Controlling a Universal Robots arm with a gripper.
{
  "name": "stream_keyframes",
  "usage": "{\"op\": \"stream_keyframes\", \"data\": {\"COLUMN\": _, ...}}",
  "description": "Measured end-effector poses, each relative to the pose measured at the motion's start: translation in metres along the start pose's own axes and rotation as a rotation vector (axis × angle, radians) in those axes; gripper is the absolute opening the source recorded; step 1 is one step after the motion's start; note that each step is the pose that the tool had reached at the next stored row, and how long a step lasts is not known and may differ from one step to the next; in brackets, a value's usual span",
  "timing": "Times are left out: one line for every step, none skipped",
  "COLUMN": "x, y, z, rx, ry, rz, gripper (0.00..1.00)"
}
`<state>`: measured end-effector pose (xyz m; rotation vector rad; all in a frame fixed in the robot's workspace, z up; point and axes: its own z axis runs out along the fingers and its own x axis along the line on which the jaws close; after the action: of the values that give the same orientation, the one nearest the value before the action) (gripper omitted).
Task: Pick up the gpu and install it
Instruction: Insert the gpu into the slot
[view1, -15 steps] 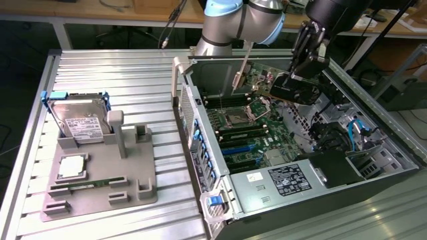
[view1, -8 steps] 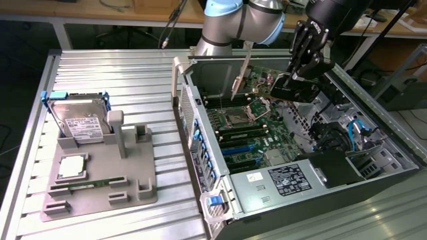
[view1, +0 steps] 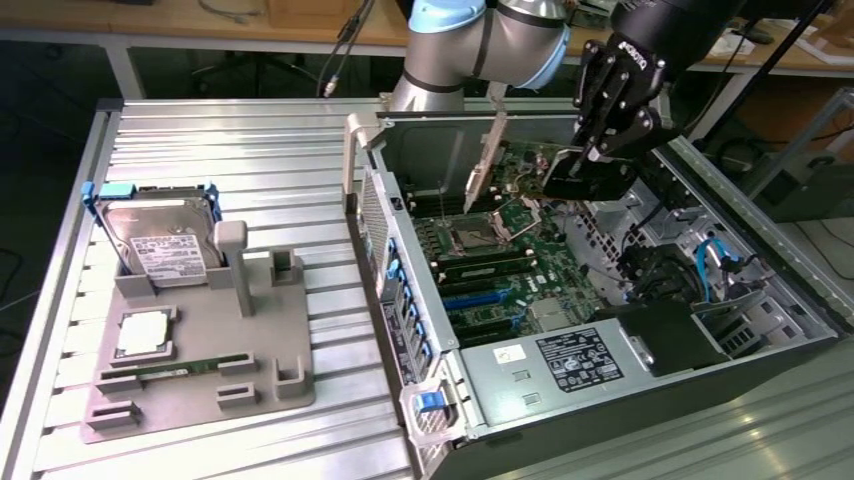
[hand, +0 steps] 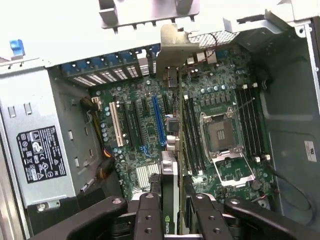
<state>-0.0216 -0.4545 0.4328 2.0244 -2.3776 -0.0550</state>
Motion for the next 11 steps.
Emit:
{"op": "stream_keyframes", "data": {"x": 0.0, "y": 0.0, "z": 0.0, "rx": -0.0002, "ry": 0.001, "rz": -0.026, "gripper": 0.27}}
{"op": "stream_keyframes", "data": {"x": 0.0, "y": 0.0, "z": 0.0, "rx": -0.0004, "ry": 0.0017, "rz": -0.045, "gripper": 0.27}}
{"op": "stream_keyframes", "data": {"x": 0.0, "y": 0.0, "z": 0.0, "rx": -0.0006, "ry": 0.0026, "rz": -0.068, "gripper": 0.27}}
{"op": "stream_keyframes", "data": {"x": 0.0, "y": 0.0, "z": 0.0, "rx": -0.0008, "ry": 0.0033, "rz": -0.087, "gripper": 0.27}}
{"op": "stream_keyframes", "data": {"x": 0.0, "y": 0.0, "z": 0.0, "rx": -0.001, "ry": 0.0042, "rz": -0.109, "gripper": 0.27}}
{"op": "stream_keyframes", "data": {"x": 0.0, "y": 0.0, "z": 0.0, "rx": -0.0012, "ry": 0.0049, "rz": -0.127, "gripper": 0.27}}
{"op": "stream_keyframes", "data": {"x": 0.0, "y": -0.0001, "z": 0.0, "rx": -0.0012, "ry": 0.0053, "rz": -0.14, "gripper": 0.27}}
{"op": "stream_keyframes", "data": {"x": 0.0, "y": -0.0001, "z": 0.0, "rx": -0.0012, "ry": 0.0054, "rz": -0.14, "gripper": 0.27}}
{"op": "stream_keyframes", "data": {"x": 0.0, "y": -0.0001, "z": 0.0, "rx": -0.0013, "ry": 0.0054, "rz": -0.14, "gripper": 0.27}}
{"op": "stream_keyframes", "data": {"x": 0.0, "y": -0.0001, "z": 0.0, "rx": -0.0013, "ry": 0.0054, "rz": -0.14, "gripper": 0.27}}
{"op": "stream_keyframes", "data": {"x": 0.0, "y": -0.0001, "z": 0.0, "rx": -0.0013, "ry": 0.0054, "rz": -0.14, "gripper": 0.27}}
